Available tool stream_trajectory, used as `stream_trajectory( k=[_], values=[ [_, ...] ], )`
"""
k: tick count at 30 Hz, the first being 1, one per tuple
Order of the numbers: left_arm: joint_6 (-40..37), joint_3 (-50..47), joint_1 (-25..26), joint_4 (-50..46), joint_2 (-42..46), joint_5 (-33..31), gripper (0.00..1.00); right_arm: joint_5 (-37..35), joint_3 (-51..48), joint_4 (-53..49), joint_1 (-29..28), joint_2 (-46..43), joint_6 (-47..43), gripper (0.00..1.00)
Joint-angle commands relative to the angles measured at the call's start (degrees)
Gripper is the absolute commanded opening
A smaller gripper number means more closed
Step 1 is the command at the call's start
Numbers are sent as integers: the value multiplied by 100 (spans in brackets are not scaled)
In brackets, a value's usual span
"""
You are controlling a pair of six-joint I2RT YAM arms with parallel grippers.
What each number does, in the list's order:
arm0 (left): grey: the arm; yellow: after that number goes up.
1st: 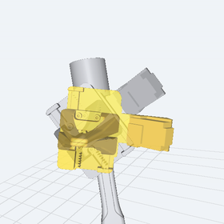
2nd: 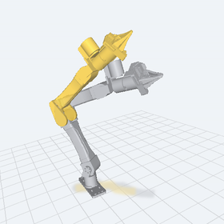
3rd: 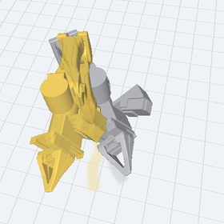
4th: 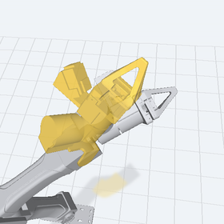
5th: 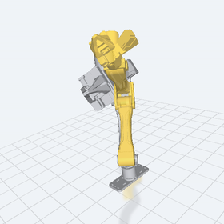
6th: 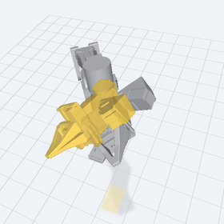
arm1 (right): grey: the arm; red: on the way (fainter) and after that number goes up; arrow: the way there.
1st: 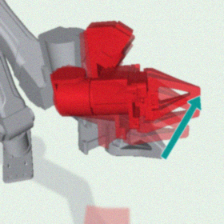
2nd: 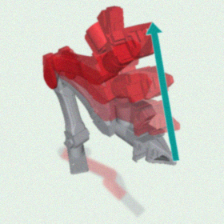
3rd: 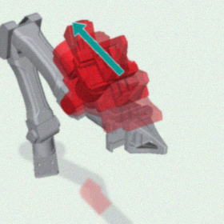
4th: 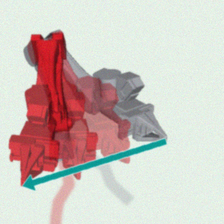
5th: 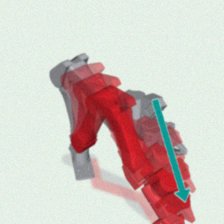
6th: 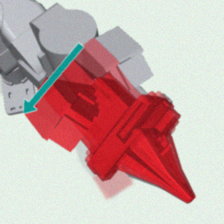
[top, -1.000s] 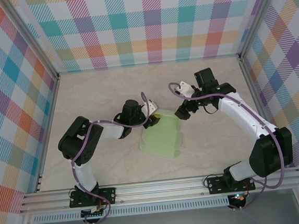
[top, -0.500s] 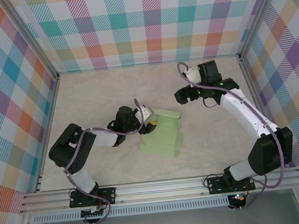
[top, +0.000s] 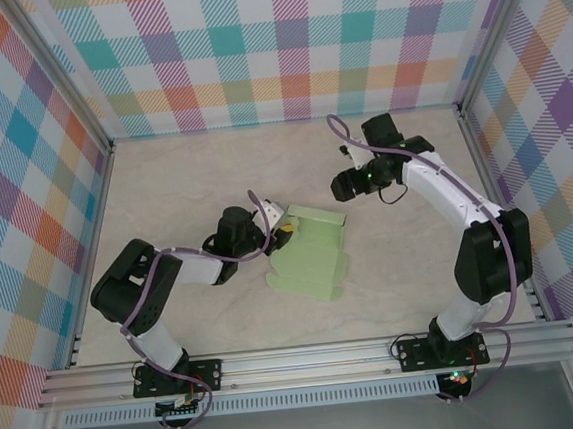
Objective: Fold the paper box
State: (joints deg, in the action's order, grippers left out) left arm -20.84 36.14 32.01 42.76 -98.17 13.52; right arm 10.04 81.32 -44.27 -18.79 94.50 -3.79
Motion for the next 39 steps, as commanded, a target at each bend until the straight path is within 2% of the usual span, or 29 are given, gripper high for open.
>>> stream_trajectory(
  k=[1,6,11,16,19,35,39],
  values=[
    [-71,72,172,201,-96,-354,51,247,-135,-198,-19,103,157,73],
    [-131,221,306,252,-286,-685,47,540,-308,10,-19,114,252,70],
    [-219,591,312,7,-539,-545,46,1187,-300,23,-12,359,244,64],
    [-367,859,315,-96,-749,-549,35,1577,-153,68,-15,615,372,62],
    [-459,1002,314,-241,-828,-497,33,1729,-55,54,-20,788,511,62],
    [-772,1730,308,-363,-1395,41,36,2217,175,204,-18,1352,819,59],
    [-667,1796,243,-155,-1465,77,43,2188,350,147,28,1452,808,60]
  ],
)
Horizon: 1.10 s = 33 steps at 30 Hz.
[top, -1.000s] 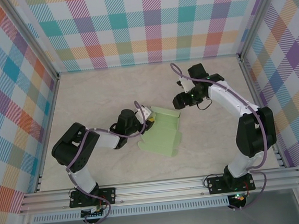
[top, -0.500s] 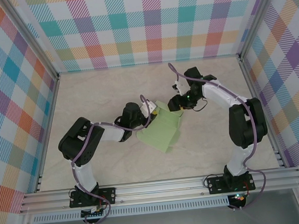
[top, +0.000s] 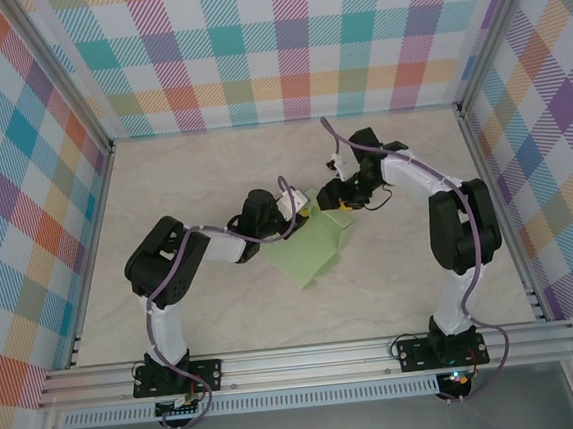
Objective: Fold the paper box
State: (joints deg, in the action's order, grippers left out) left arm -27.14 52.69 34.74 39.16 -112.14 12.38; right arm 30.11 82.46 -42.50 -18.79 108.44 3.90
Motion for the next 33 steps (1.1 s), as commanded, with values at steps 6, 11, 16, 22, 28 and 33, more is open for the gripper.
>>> stream_trajectory(
  k=[6,11,16,22,28,33],
  values=[
    [103,171,-306,288,-71,712,53,223,446,-101,59,146,23,62],
    [85,377,-520,141,-193,1188,52,238,491,-131,128,168,8,62],
    [20,778,-580,-206,-388,1768,51,316,500,-161,232,160,-20,62],
    [-1,1113,-574,-296,-643,2168,50,474,519,-145,253,291,-13,62],
    [-265,1325,-534,-486,-796,2084,40,626,630,-18,274,443,128,62],
    [-405,1435,-512,-595,-862,1934,28,786,716,39,262,537,267,61]
  ],
)
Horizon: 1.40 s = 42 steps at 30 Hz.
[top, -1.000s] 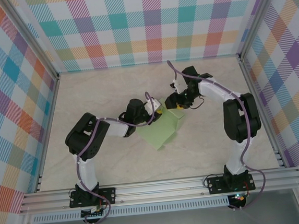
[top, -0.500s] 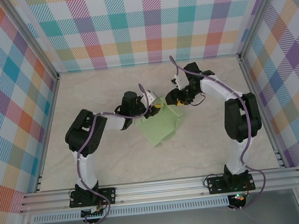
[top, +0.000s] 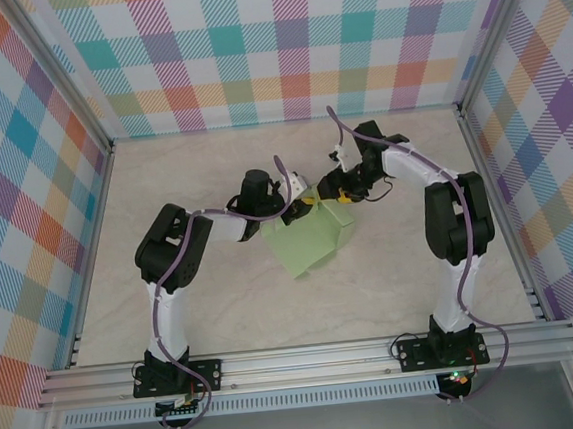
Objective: Fold the paper box
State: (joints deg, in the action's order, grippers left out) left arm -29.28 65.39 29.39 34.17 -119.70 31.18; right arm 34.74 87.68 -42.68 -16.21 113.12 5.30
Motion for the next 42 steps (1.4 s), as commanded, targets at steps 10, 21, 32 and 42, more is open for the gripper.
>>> stream_trajectory(
  k=[10,21,32,42],
  values=[
    [-469,126,354,14,-191,-730,21,640,-218,581,-5,-31,634,59],
    [-615,-130,559,699,-293,-1527,8,362,-685,1030,123,-359,1115,60],
    [-608,-247,577,753,-223,-2072,2,27,-1069,1363,473,-1310,1914,68],
    [-521,-154,577,610,-223,-1749,9,-165,-1231,1446,779,-1024,1900,65]
  ],
)
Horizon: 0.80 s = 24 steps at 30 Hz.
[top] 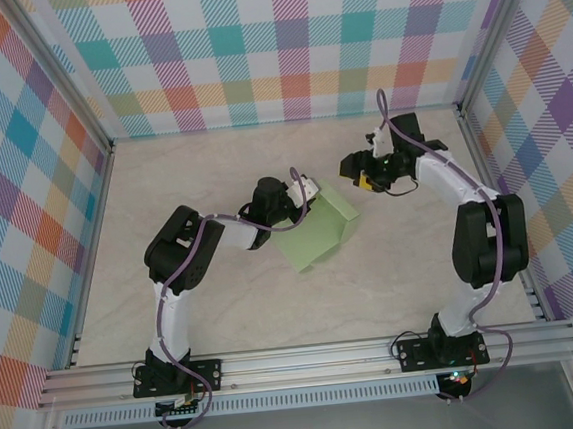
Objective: Fold the paper box
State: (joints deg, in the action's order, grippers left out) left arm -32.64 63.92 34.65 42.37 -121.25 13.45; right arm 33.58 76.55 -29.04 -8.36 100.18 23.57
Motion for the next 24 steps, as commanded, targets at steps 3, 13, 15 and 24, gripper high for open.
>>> stream_trajectory(
  k=[3,13,15,24],
  values=[
    [-180,40,59,-267,-83,-1,13,276,-105,342,-9,545,185,60],
    [-142,155,103,-273,-160,-238,12,816,22,672,-210,862,382,47],
    [-143,168,112,-253,-178,-230,12,827,120,676,-219,930,414,46],
    [-131,480,137,-539,-298,-297,12,1138,674,522,-389,1398,434,42]
  ],
)
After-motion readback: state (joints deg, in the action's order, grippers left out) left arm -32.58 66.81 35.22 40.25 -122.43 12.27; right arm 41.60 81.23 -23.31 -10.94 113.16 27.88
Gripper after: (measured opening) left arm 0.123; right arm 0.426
